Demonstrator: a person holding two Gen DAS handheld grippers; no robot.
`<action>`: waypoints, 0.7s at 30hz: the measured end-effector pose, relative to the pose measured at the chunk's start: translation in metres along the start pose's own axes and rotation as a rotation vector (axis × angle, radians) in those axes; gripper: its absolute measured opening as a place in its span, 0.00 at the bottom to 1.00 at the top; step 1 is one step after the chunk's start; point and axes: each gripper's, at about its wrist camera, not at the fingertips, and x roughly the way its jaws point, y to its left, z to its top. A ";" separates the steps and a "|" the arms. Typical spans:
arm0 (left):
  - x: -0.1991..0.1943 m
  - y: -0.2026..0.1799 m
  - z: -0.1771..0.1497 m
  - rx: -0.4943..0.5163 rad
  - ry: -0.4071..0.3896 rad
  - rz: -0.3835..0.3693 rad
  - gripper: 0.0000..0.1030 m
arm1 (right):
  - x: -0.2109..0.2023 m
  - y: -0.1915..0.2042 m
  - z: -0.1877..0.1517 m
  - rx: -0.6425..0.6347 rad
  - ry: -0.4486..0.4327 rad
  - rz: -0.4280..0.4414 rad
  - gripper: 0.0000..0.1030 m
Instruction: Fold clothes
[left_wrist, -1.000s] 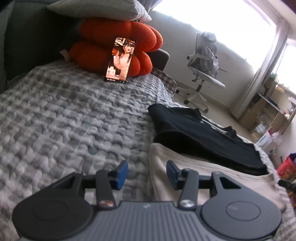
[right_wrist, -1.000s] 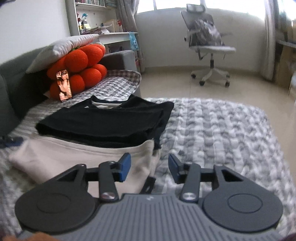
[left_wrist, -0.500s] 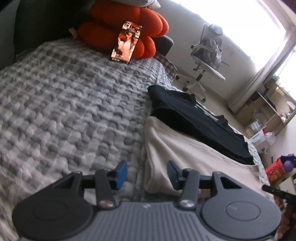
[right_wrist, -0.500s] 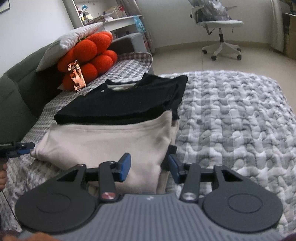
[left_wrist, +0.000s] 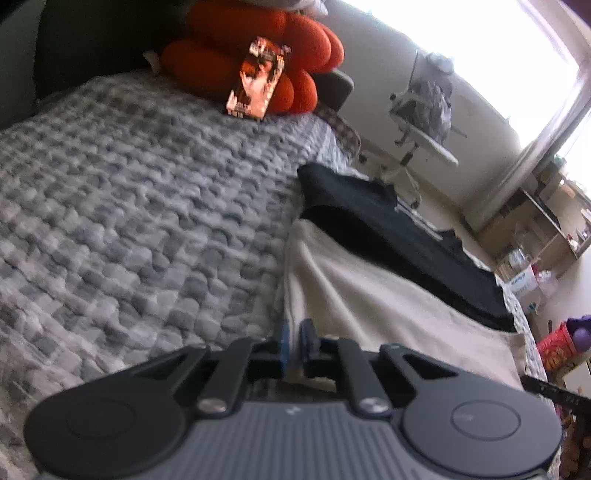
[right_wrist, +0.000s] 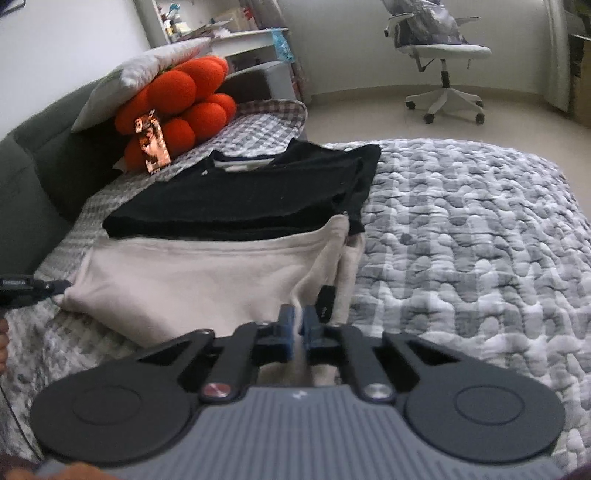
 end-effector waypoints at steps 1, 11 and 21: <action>-0.005 -0.003 0.001 0.017 -0.021 0.006 0.05 | -0.003 -0.002 0.001 0.006 -0.010 -0.004 0.04; 0.006 0.002 -0.003 0.067 0.041 0.062 0.06 | 0.002 -0.015 -0.004 0.054 0.018 -0.022 0.03; -0.012 0.003 0.005 0.069 -0.055 0.062 0.24 | -0.004 -0.001 0.006 -0.050 -0.039 -0.072 0.40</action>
